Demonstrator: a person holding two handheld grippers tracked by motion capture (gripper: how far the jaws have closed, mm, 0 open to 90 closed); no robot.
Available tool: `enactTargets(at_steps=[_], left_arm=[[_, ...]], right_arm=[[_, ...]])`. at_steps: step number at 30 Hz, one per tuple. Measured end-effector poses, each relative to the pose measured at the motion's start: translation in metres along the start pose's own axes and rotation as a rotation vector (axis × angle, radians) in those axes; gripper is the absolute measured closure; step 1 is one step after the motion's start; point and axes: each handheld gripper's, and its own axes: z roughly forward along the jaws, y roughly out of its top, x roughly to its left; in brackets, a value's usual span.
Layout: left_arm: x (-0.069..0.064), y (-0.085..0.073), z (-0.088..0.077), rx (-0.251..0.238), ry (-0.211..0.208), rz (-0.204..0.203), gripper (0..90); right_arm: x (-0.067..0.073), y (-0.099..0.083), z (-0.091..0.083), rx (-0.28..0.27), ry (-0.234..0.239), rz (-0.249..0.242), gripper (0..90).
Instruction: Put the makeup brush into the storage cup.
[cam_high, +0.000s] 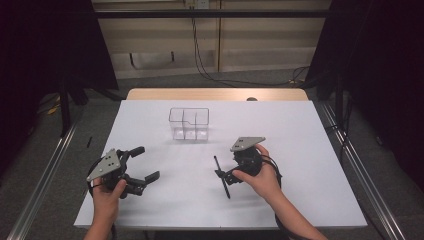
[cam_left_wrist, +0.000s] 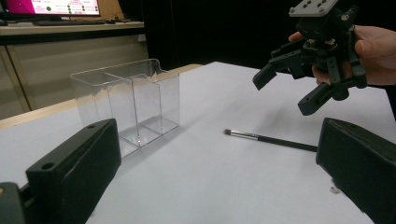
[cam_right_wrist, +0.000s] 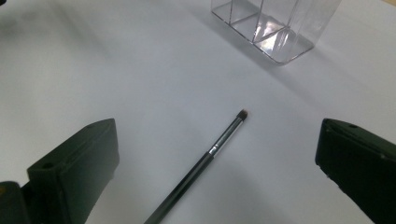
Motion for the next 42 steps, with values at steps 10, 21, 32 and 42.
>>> enactTargets(at_steps=[10,21,32,42], left_arm=[[0.000,0.000,0.001,-0.006,-0.004,-0.013,0.0],[0.000,0.000,0.002,0.001,-0.003,-0.008,0.0],[-0.001,0.001,0.002,0.005,-0.005,-0.007,0.0],[0.000,0.001,0.002,0.010,-0.001,-0.005,0.0]], right_arm=[[0.001,0.006,0.005,0.091,0.008,-0.018,0.0],[0.002,0.010,0.011,0.248,0.019,-0.035,0.0],[0.004,0.011,0.018,0.348,0.019,-0.025,1.0],[0.006,0.008,0.022,0.441,0.002,-0.046,6.9]])
